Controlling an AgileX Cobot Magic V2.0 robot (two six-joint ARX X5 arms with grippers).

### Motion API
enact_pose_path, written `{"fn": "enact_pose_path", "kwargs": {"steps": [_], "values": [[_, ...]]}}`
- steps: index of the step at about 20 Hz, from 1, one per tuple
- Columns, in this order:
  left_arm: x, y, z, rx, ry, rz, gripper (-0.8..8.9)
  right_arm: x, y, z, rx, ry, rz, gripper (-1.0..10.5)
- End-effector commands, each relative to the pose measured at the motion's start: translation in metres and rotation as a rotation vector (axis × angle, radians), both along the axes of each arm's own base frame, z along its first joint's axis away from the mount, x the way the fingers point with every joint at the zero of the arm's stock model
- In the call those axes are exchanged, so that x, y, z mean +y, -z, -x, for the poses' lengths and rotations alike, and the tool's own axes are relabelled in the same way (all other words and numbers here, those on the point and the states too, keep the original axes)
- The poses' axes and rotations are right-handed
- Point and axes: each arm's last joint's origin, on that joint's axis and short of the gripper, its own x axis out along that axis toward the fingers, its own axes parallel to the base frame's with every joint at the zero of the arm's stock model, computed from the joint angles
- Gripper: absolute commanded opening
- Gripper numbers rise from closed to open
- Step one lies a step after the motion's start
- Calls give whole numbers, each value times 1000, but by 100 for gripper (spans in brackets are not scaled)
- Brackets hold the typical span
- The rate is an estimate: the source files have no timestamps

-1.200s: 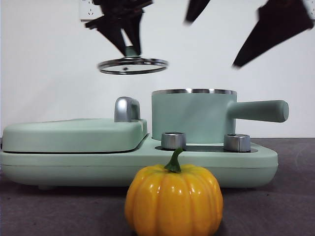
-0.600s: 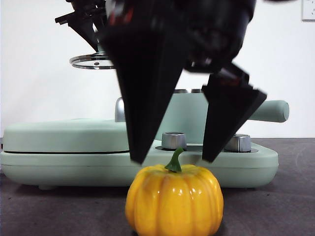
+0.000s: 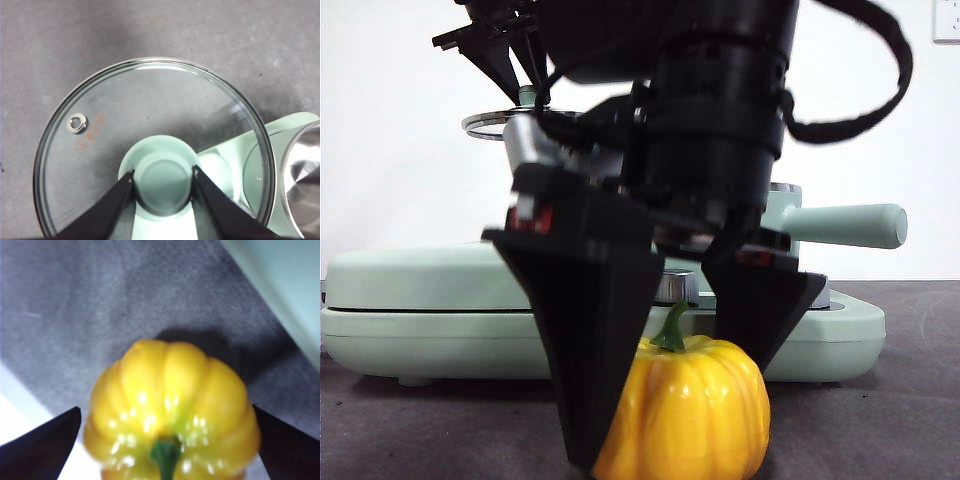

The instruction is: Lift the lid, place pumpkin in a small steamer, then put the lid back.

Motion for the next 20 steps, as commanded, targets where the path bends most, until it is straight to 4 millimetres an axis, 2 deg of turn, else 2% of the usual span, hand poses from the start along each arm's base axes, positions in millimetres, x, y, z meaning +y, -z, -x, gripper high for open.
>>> {"fn": "enact_pose_path", "kwargs": {"steps": [1, 2, 4, 7, 11, 14, 16, 18, 20], "values": [[1, -9, 7, -10, -3, 11, 7, 7, 1, 0, -2, -26, -6, 384], [1, -9, 7, -10, -3, 11, 7, 7, 1, 0, 0, -25, -6, 346], [1, -9, 7, -10, -4, 11, 7, 6, 0, 0, 4, -21, -6, 345], [6, -9, 6, -10, -16, 11, 7, 6, -15, -6, 19, -10, 19, 345], [14, -9, 3, -11, -37, 12, 7, 7, -65, -24, 5, 1, 13, 345], [19, -9, 1, -10, -53, 14, 7, -2, -113, -47, -20, 73, -19, 346], [20, -9, 1, -11, -55, 14, 7, -11, -138, -69, -52, 112, -39, 346], [20, -9, 1, -11, -55, 14, 7, -22, -156, -95, -102, 162, -28, 346], [20, -9, 1, -12, -55, 14, 7, -31, -162, -120, -130, 199, -25, 347]]}}
